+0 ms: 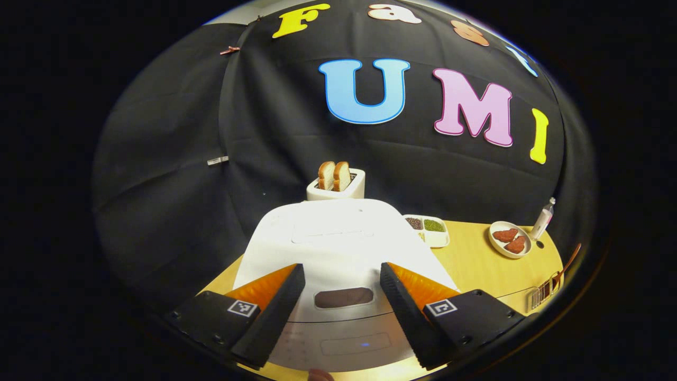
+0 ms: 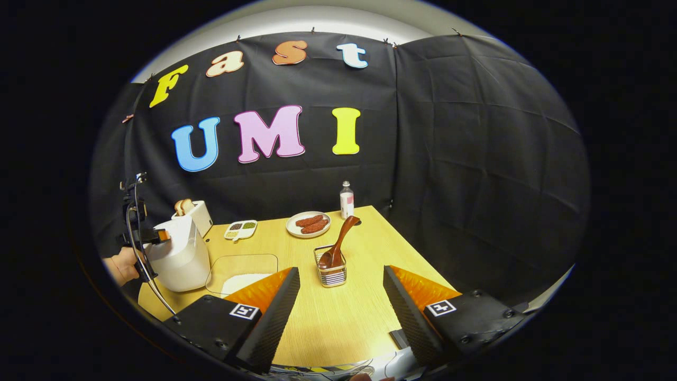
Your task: Close the left gripper, press the button to open the rice cooker; take a wooden spoon from the chopstick holder with the right hand, scoop a spoonful of rice and pour it into the rice cooker, then put the wooden spoon back into the chopstick holder.
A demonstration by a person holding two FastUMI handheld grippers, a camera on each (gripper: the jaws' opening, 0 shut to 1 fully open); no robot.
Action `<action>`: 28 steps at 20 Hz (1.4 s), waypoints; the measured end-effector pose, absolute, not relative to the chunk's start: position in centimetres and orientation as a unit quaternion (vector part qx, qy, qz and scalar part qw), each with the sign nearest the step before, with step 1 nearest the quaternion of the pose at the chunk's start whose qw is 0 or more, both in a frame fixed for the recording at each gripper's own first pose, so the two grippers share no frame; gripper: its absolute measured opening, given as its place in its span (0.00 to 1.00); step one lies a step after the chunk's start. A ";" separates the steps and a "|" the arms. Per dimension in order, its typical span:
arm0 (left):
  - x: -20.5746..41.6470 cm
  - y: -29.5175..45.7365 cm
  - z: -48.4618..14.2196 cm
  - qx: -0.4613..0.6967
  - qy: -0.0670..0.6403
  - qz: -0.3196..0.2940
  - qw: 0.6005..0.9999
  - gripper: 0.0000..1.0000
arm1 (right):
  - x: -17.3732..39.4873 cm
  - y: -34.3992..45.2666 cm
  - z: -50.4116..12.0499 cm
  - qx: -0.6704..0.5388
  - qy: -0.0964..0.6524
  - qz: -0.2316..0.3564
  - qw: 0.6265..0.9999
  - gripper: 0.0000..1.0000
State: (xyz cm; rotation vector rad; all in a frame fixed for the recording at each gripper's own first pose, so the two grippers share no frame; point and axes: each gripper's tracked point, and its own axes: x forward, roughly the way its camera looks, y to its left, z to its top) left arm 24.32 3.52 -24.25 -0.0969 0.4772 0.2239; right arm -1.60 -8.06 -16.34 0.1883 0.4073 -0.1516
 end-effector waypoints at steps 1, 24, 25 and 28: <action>24.3 3.4 -23.8 -0.051 0.231 0.107 0.966 0.99 | -1.5 -7.9 -16.2 0.094 0.200 -0.073 0.972 0.98; 4.3 4.3 -2.6 -0.048 0.003 -0.054 0.997 0.95 | 2.4 0.8 -2.5 0.052 0.058 0.024 0.997 0.98; 3.3 4.2 -2.3 -0.055 0.001 -0.057 0.997 0.95 | 2.4 1.1 -2.0 0.051 0.051 0.028 0.997 0.98; 1.0 4.4 -1.9 -0.059 0.000 -0.050 0.997 0.95 | 2.2 1.6 -0.6 0.044 0.027 0.035 0.998 0.98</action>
